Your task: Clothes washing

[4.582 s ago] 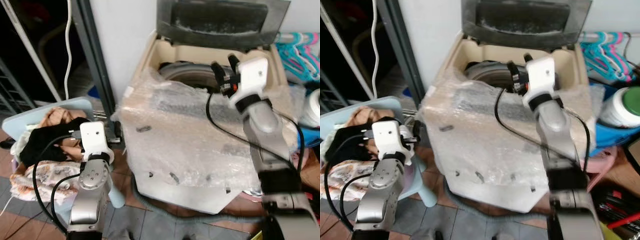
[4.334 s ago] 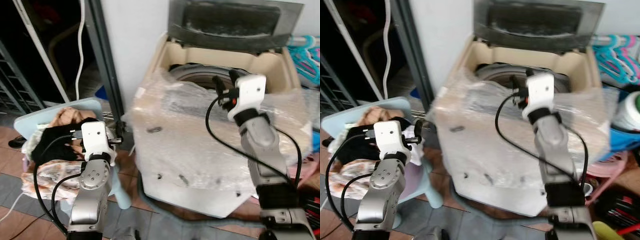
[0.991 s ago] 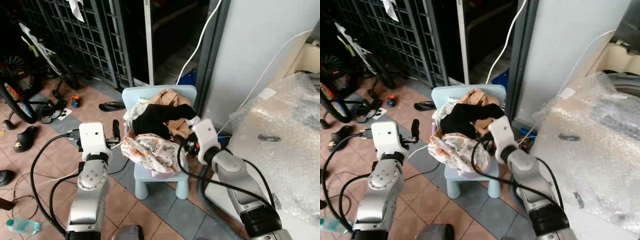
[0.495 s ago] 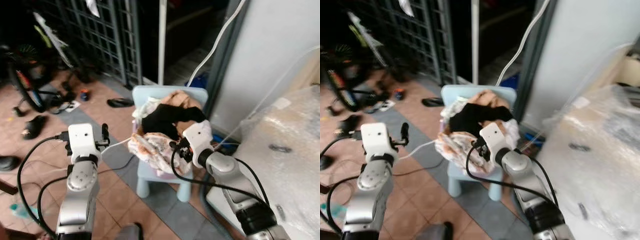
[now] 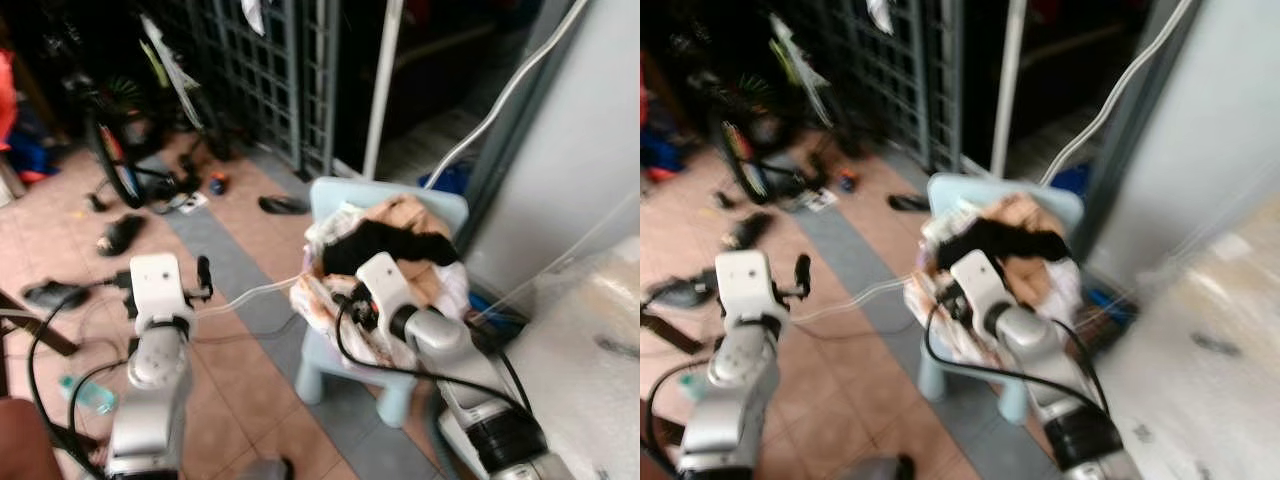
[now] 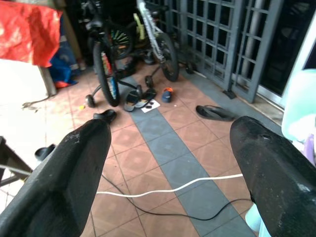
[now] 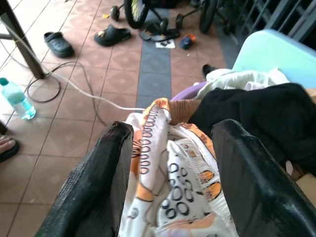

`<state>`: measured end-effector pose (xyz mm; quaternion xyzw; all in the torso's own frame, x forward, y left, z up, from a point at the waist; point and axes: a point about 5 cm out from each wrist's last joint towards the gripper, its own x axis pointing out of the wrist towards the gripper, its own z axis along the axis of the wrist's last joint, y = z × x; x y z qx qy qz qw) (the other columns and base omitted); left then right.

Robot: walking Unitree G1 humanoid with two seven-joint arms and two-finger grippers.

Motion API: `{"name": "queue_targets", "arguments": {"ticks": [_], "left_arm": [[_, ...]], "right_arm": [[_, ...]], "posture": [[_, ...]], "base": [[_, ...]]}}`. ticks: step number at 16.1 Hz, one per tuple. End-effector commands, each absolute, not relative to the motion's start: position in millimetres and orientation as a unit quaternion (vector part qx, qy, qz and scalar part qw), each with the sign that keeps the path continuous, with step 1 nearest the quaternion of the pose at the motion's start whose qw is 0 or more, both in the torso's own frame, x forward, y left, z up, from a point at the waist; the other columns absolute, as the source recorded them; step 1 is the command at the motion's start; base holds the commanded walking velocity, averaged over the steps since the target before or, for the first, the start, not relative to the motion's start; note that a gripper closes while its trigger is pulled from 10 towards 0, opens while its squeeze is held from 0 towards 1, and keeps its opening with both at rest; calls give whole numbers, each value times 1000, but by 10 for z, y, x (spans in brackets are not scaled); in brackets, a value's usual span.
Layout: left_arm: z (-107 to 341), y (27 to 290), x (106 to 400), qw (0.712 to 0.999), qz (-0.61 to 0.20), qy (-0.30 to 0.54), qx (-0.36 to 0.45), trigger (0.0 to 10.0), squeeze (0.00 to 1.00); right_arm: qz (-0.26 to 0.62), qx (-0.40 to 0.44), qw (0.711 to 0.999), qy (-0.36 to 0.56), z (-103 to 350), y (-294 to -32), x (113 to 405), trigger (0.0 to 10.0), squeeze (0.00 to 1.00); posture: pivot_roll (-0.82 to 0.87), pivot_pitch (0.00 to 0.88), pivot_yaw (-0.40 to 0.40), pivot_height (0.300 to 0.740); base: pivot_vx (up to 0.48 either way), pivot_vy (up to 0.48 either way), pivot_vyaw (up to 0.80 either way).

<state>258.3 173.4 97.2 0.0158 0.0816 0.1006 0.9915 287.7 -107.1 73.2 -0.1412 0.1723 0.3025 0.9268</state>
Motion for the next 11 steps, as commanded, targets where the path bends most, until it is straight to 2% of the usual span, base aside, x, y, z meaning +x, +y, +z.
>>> {"name": "queue_targets", "arguments": {"ticks": [1, 8, 11], "left_arm": [[995, 1674, 2599, 993, 84, 83, 16, 10000, 0], [979, 1661, 2555, 993, 77, 92, 9, 10000, 0], [1000, 1656, 2521, 993, 77, 87, 8, 10000, 0]], "right_arm": [[283, -142, 930, 186, 713, -1145, 2909, 10000, 0], [277, -159, 924, 210, 649, -1195, 2878, 10000, 0], [275, -170, 917, 235, 591, -1272, 2856, 10000, 0]], "posture": [[-6, 16, 29, 740], [6, 28, 25, 740], [16, 39, 19, 740]], "base": [[277, 0, 0], [322, 0, 0], [0, 0, 0]]}}
